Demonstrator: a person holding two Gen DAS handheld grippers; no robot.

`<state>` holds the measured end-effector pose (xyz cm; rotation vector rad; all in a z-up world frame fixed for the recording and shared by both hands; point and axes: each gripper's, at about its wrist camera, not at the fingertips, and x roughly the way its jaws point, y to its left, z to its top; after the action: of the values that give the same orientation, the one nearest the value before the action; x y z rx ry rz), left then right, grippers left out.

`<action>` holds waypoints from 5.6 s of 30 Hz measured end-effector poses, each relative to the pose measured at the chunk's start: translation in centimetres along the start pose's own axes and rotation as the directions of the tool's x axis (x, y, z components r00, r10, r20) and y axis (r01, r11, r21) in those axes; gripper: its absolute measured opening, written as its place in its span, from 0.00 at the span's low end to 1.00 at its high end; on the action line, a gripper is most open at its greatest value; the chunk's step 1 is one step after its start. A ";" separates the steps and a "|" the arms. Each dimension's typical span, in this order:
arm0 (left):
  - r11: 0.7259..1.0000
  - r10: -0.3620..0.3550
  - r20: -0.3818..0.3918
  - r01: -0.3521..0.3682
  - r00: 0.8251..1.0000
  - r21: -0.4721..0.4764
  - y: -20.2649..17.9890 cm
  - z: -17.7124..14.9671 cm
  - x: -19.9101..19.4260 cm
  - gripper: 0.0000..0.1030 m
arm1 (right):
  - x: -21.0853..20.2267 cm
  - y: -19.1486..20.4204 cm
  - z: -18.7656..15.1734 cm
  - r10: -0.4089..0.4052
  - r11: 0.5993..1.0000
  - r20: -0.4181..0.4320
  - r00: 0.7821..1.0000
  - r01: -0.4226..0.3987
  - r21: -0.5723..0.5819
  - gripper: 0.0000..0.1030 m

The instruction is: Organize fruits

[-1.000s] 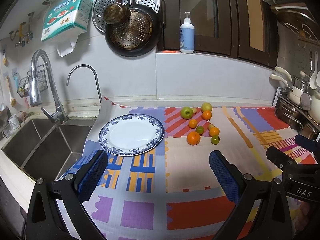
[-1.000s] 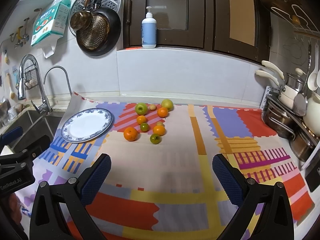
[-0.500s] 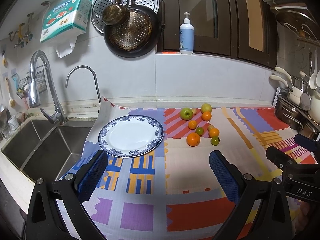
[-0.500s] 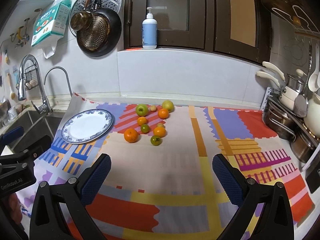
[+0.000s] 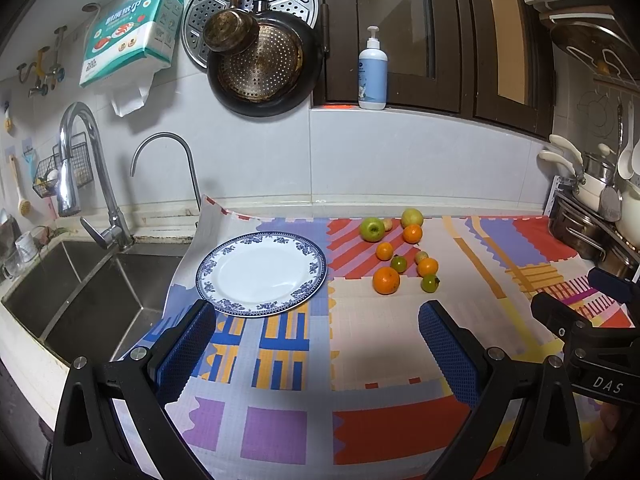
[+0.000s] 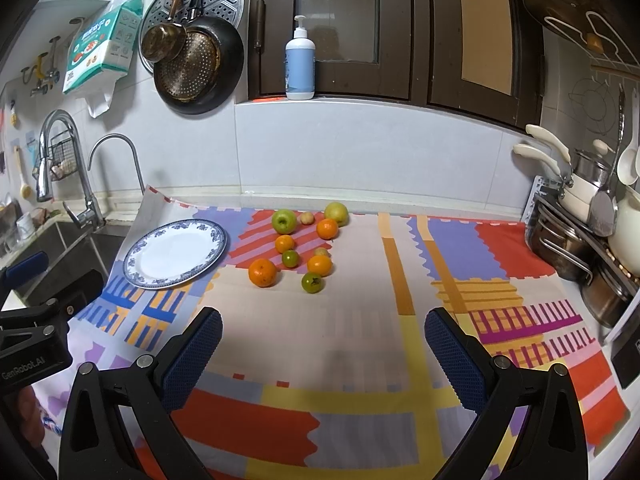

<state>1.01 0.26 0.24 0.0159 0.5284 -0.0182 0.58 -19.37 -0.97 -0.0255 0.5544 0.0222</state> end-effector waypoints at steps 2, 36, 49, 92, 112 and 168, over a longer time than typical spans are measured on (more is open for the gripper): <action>1.000 0.002 0.000 -0.002 1.000 0.002 -0.1 0.0 0.1 1.00 | -0.1 -0.1 -0.1 0.000 1.000 0.000 1.000 0.000 0.000 0.99; 0.981 -0.098 -0.010 0.098 0.995 0.166 -2.5 1.7 6.8 0.94 | 6.6 -0.8 1.1 0.055 0.997 -0.050 0.997 -0.058 -0.043 0.99; 0.954 -0.174 -0.094 0.192 0.980 0.230 -4.1 2.4 14.7 0.82 | 14.3 -0.9 2.4 0.108 0.989 -0.123 0.987 -0.119 -0.092 0.83; 0.903 -0.298 -0.310 0.372 0.903 0.214 -7.6 -0.2 25.4 0.40 | 23.9 -0.9 0.3 0.273 0.956 -0.300 0.914 -0.293 -0.024 0.30; 0.956 -0.226 -0.161 0.251 0.961 0.154 -3.5 3.3 20.6 0.40 | 20.6 1.7 4.0 0.342 0.930 -0.196 0.919 -0.361 -0.065 0.30; 0.991 0.073 -0.301 -0.102 0.951 -0.081 13.7 1.7 29.5 0.40 | 33.7 20.7 7.3 0.490 0.784 -0.400 0.774 -0.592 -0.186 0.30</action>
<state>27.63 13.52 -13.01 -0.0526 0.8296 0.0983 32.53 2.01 -12.87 -0.1697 0.8813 0.6966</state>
